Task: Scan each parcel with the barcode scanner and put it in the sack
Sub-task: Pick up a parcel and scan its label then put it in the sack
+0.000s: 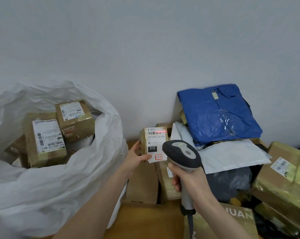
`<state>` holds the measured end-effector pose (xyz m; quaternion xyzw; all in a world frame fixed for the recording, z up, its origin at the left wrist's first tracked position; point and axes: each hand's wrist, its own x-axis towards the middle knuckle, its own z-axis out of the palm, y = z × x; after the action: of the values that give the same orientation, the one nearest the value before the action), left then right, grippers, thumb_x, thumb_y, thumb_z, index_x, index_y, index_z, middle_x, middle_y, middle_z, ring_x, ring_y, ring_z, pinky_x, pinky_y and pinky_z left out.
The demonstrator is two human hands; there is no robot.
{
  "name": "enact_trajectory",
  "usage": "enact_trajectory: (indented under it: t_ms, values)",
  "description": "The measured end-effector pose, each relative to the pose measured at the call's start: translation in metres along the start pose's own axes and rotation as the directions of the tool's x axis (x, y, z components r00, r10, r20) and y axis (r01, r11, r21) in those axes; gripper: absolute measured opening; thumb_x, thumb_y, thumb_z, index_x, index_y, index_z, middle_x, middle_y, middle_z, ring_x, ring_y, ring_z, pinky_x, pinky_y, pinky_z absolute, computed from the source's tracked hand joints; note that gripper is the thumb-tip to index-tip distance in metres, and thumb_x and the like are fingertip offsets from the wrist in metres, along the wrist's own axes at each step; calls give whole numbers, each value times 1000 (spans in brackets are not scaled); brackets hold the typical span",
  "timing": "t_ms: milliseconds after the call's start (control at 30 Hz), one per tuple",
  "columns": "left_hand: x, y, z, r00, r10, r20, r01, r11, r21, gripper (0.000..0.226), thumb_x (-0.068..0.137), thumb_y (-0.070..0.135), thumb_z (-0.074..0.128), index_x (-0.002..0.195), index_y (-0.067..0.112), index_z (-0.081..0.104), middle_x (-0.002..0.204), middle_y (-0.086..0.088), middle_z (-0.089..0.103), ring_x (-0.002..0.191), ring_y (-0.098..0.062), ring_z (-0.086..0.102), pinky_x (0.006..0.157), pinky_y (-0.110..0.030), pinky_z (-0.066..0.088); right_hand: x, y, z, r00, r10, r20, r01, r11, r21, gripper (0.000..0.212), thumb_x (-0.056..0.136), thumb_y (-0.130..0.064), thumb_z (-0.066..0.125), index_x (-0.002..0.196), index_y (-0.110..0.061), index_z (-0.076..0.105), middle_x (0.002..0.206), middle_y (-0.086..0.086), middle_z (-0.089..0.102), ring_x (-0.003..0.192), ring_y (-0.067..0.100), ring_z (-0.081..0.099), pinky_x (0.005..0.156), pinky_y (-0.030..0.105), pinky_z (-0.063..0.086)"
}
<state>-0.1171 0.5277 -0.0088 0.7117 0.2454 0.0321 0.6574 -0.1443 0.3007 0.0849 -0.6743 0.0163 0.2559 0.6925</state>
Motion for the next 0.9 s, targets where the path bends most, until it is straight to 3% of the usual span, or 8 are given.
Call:
enact_trajectory:
  t_ms: [900]
  values:
    - [-2,5,2,1000,7,-27,-7,1000,8,96,73,10,82,151,20,27,141,-5,50,128,-27,50,107,-52,41,-7,-6,-7,999,6,51,-7,1000,14,21,87,-18,70,73,-4,64,50,6,58,41,14,51,45,24,45]
